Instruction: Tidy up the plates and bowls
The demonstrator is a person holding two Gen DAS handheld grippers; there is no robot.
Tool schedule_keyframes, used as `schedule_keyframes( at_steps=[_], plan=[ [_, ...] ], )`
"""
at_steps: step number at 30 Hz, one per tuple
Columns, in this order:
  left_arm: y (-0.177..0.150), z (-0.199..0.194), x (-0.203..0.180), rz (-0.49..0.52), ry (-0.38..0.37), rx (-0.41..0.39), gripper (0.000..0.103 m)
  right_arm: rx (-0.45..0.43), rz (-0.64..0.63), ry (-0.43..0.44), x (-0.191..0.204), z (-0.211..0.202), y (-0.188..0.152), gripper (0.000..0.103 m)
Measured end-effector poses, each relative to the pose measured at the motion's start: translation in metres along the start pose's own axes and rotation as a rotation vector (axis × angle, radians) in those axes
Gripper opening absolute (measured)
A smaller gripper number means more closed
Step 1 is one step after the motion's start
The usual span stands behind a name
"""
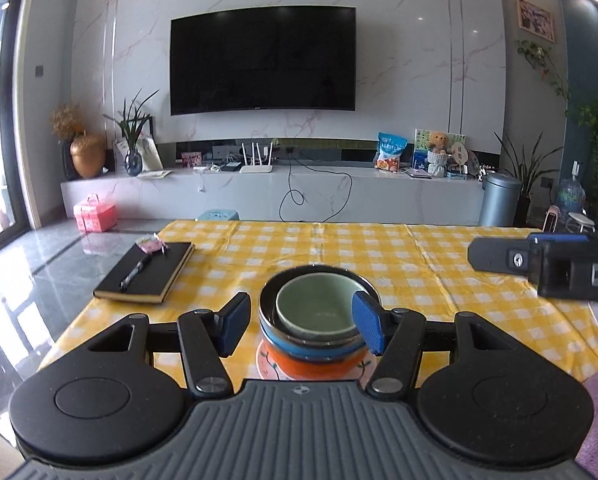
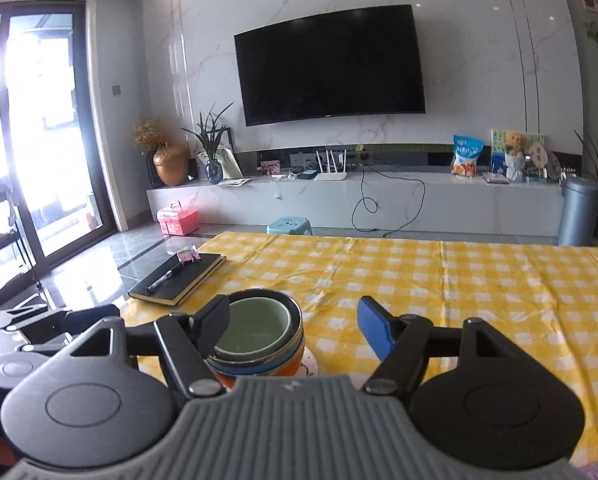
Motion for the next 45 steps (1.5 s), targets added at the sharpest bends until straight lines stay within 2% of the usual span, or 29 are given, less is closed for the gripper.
schedule_keyframes(
  at_steps=[4, 10, 15, 22, 26, 45],
  plan=[
    [-0.008, -0.002, -0.004, 0.024, 0.023, 0.018, 0.07, 0.008, -0.021, 0.003, 0.0, -0.01, -0.019, 0.073],
    [-0.03, -0.001, -0.011, 0.068, 0.048, 0.065, 0.07, 0.007, -0.048, -0.04, -0.009, -0.021, -0.047, 0.073],
    [-0.045, 0.004, -0.017, 0.062, 0.039, 0.111, 0.073, 0.048, -0.058, -0.053, -0.013, -0.016, -0.064, 0.074],
    [-0.057, 0.004, -0.022, 0.07, 0.034, 0.158, 0.078, 0.036, -0.093, -0.1, -0.016, -0.011, -0.08, 0.077],
    [-0.057, 0.001, -0.027, 0.099, 0.034, 0.153, 0.081, 0.044, -0.073, -0.094, -0.021, -0.009, -0.082, 0.078],
    [-0.054, -0.006, -0.03, 0.128, 0.065, 0.15, 0.082, -0.012, -0.048, -0.107, -0.026, -0.024, -0.079, 0.086]
  ],
)
Point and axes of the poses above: each gripper's, at about its wrist camera, not at the fingertips, and z roughly the way its jaws point, x to its left, y to its top, the point moved 8 cm from there along z, roughly the way its jaws point, and after that the axes turned 14 degrees about z, right-handed, at the moved point
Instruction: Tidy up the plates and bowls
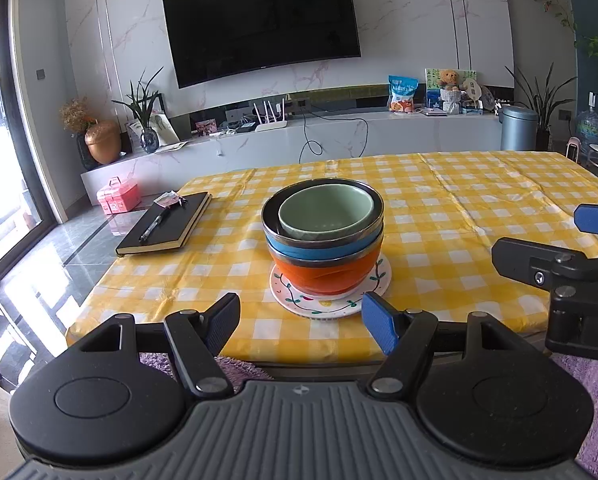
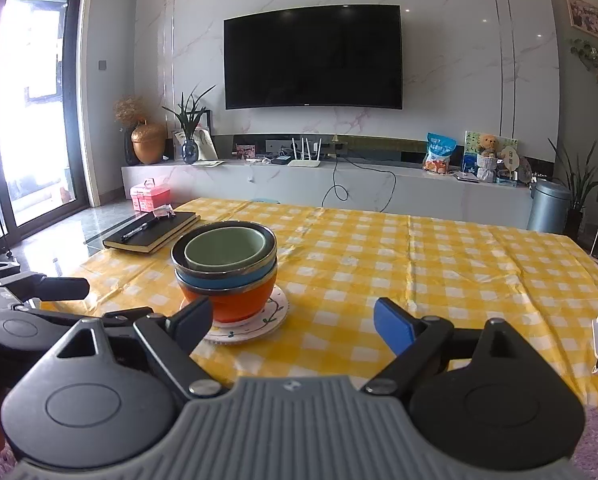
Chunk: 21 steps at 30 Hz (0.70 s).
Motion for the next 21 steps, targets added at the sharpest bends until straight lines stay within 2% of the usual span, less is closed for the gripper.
schedule_keyframes(
  at_steps=[21],
  plan=[
    [0.0002, -0.0024, 0.0047, -0.009, 0.016, 0.003, 0.082, -0.012, -0.012, -0.005, 0.0013, -0.0036, 0.0, 0.087]
  ],
)
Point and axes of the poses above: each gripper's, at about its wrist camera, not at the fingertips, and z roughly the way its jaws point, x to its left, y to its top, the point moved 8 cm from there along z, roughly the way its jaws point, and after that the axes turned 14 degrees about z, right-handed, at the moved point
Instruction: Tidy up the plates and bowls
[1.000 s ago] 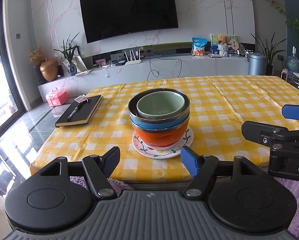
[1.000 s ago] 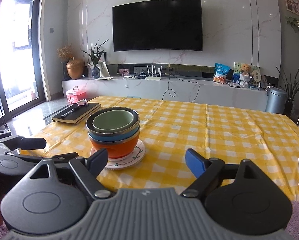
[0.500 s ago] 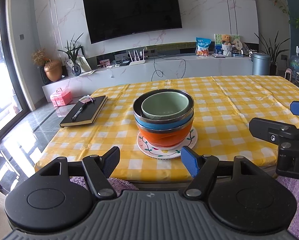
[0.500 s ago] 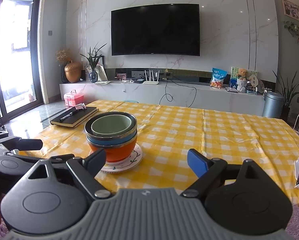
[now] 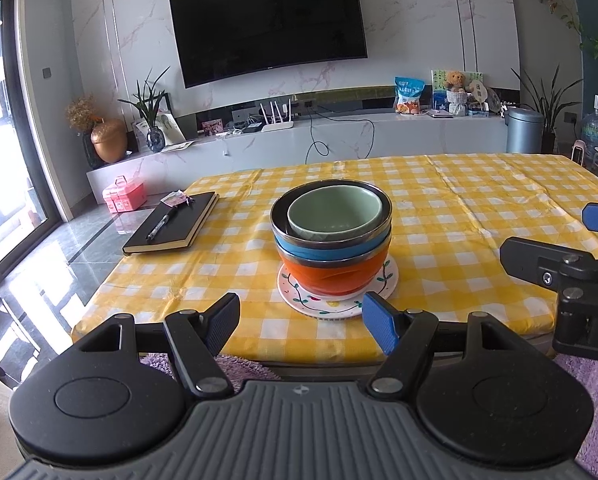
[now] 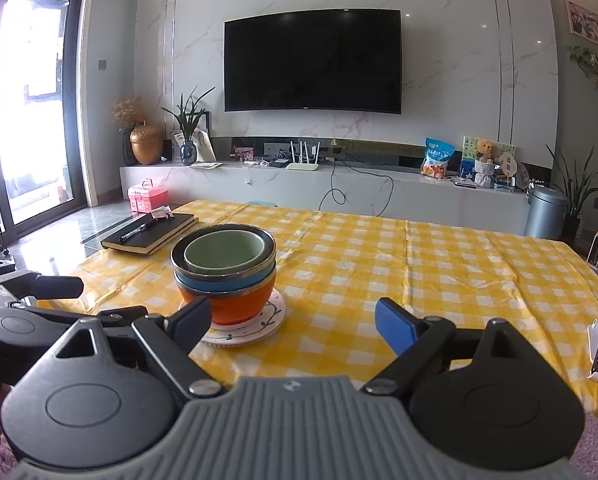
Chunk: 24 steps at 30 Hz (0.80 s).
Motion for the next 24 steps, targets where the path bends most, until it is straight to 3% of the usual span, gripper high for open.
schedule_keyframes(
  at_steps=[24],
  plan=[
    [-0.0004, -0.0013, 0.0004, 0.001, 0.004, -0.001, 0.082, -0.013, 0.001, -0.004, 0.0008, -0.0048, 0.0015, 0.088]
  ],
)
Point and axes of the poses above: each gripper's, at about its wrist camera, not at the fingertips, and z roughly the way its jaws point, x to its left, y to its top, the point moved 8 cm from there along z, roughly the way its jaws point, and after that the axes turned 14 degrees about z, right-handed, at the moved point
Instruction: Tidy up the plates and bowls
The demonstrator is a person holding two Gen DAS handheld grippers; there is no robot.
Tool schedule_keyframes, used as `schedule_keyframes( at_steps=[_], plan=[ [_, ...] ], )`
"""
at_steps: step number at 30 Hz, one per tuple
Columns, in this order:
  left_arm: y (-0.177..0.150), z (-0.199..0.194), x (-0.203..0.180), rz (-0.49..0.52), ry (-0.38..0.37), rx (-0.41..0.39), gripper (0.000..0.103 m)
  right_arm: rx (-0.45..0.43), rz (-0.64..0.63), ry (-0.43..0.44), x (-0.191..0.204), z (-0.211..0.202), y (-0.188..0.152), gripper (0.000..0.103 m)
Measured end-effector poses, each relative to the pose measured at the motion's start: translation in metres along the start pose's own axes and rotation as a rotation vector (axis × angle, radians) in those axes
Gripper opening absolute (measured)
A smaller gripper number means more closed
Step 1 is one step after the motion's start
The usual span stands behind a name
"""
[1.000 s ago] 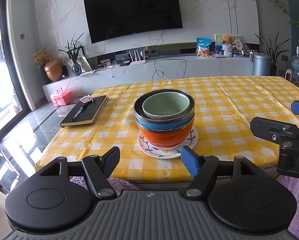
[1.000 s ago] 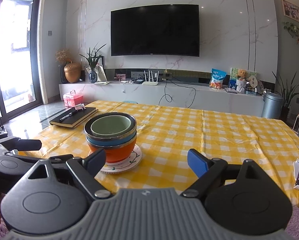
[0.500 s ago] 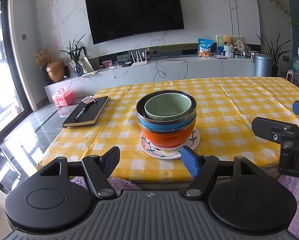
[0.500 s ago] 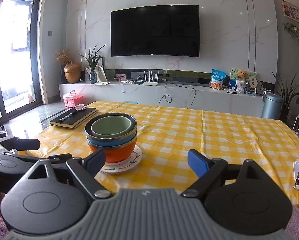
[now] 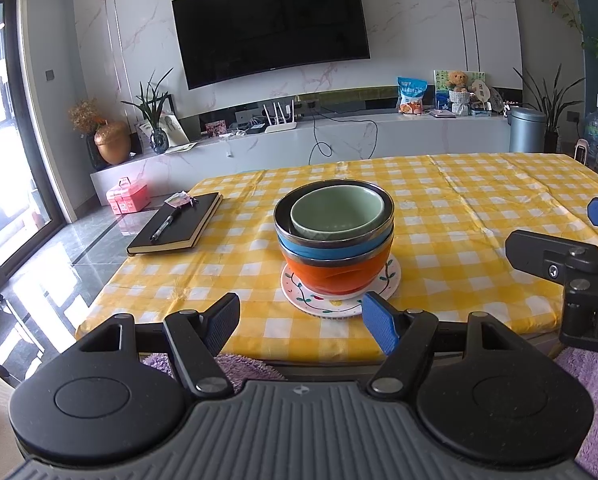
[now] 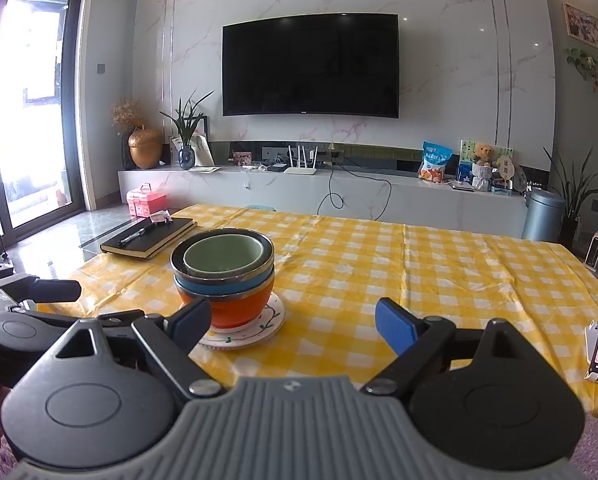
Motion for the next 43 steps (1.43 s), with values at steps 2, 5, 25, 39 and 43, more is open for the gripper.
schedule_keyframes(
  at_steps=[2, 5, 25, 39, 43],
  plan=[
    [0.0001, -0.0003, 0.0002, 0.0, 0.0, -0.001, 0.082, -0.001, 0.001, -0.001, 0.0005, -0.0009, 0.0002, 0.088],
    [0.0, -0.0002, 0.0001, 0.001, 0.0, -0.001, 0.082, -0.003, 0.002, -0.001, 0.0012, -0.0021, 0.0003, 0.088],
    [0.0016, -0.002, 0.0066, 0.003, 0.006, -0.01, 0.082, -0.008, 0.001, 0.0, 0.0005, -0.0038, 0.0013, 0.088],
    [0.0048, -0.0037, 0.006, 0.005, 0.006, -0.024, 0.082, -0.008, 0.0, 0.0, 0.0006, -0.0039, 0.0011, 0.088],
    [0.0055, -0.0052, 0.0048, 0.006, 0.007, -0.026, 0.082, -0.009, 0.0, 0.001, 0.0006, -0.0039, 0.0011, 0.088]
  ],
)
Point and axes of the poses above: each gripper's, at about its wrist camera, not at the fingertips, and z roughly the way its jaws point, x to its left, y to its top, the point moved 8 cm from there along z, roughly the way its jaws point, and after that the axes turned 14 degrees about z, right-handed, at the moved point
